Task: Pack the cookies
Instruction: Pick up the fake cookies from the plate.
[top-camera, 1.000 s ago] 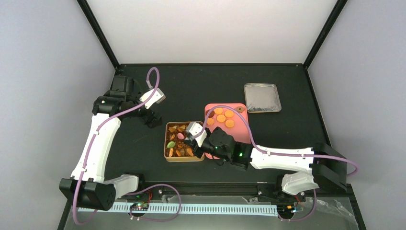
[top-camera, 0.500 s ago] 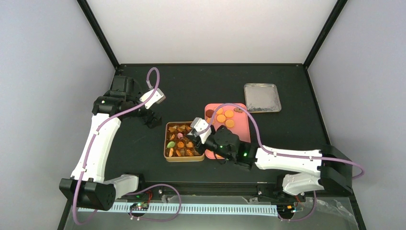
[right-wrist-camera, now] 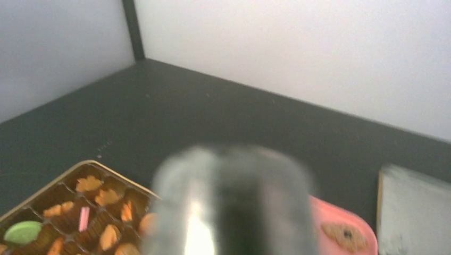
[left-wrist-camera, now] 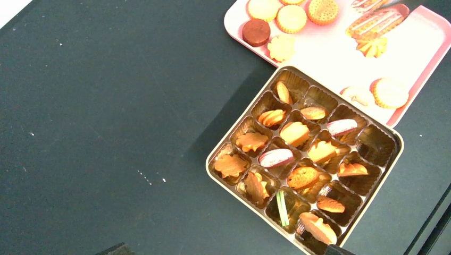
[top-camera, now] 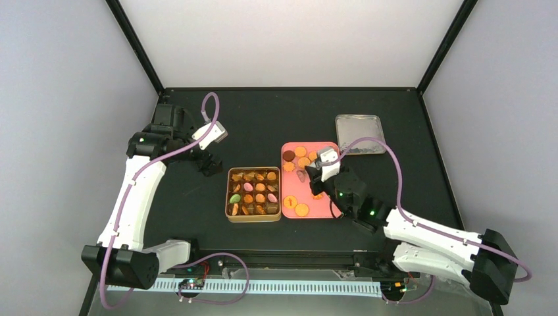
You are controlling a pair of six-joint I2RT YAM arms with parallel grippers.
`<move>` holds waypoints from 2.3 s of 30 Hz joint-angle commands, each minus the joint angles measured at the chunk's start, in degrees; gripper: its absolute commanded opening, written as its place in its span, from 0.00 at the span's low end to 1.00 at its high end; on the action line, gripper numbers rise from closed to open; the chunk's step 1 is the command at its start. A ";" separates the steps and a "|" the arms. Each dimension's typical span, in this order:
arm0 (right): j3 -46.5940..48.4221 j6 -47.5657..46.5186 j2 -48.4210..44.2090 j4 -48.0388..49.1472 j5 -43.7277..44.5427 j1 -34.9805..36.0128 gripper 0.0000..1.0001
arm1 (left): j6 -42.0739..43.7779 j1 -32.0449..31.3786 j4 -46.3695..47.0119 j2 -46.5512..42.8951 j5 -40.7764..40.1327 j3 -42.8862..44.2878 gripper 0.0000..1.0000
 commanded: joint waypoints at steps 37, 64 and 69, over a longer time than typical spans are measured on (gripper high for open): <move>-12.57 -1.61 2.16 16.75 7.97 -0.23 0.35 | 1.45 0.50 -1.17 -1.01 0.40 2.01 0.96; -5.85 -4.54 -3.89 8.61 2.30 -0.16 0.15 | 1.15 0.65 -0.51 -0.31 -0.29 1.72 0.96; -1.98 -4.43 -4.77 6.77 -0.94 2.03 0.14 | 1.06 1.16 -0.28 -0.23 -0.35 1.72 0.96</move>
